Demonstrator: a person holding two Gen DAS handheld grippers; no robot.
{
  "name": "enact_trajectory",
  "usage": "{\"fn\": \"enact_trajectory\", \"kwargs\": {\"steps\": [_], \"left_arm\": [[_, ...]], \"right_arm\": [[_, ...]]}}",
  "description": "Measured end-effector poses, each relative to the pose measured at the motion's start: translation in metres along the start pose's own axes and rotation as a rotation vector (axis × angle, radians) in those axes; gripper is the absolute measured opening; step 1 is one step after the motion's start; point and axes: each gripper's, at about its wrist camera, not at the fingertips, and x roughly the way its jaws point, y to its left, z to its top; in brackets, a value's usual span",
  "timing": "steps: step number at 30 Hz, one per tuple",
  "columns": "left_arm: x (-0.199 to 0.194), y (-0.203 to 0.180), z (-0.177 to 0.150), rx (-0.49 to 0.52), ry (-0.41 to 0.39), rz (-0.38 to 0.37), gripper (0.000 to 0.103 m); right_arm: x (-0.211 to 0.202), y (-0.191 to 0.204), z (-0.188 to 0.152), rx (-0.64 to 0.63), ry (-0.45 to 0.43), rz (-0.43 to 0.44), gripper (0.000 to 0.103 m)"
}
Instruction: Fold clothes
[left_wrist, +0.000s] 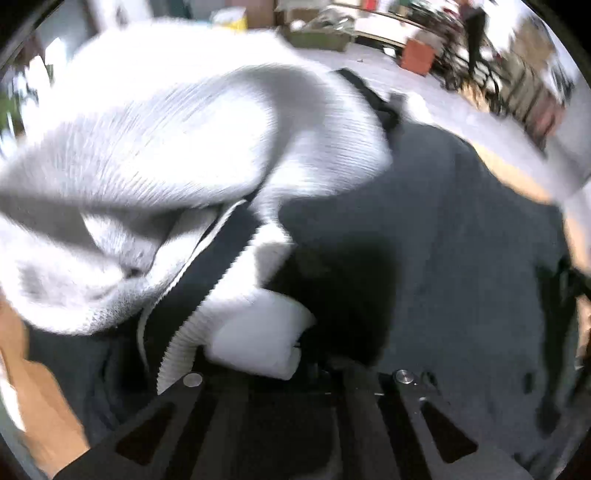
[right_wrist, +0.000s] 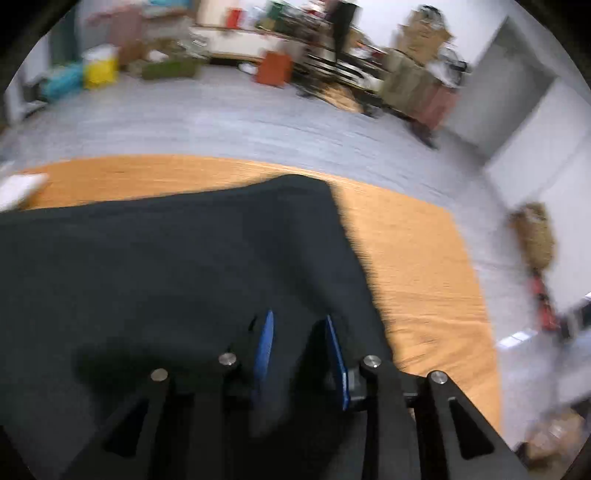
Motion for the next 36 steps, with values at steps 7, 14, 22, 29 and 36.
{"fn": "enact_trajectory", "kwargs": {"steps": [7, 14, 22, 29, 36], "left_arm": [[0.001, 0.003, -0.004, -0.017, -0.038, 0.001, 0.003], [-0.071, 0.002, -0.090, 0.179, -0.106, -0.118, 0.003], [-0.073, -0.047, -0.200, 0.357, 0.133, -0.189, 0.003], [-0.085, -0.067, -0.294, 0.433, 0.186, -0.201, 0.003], [-0.113, -0.065, -0.375, 0.522, 0.152, -0.184, 0.003]], "right_arm": [[0.013, 0.012, 0.019, -0.083, -0.045, -0.204, 0.043], [-0.126, -0.003, -0.088, -0.082, -0.211, 0.374, 0.049], [-0.188, -0.035, -0.289, -0.181, -0.020, 0.499, 0.043], [-0.202, -0.059, -0.341, -0.170, 0.040, 0.378, 0.046], [-0.215, -0.046, -0.361, -0.199, 0.062, 0.340, 0.038]]}}
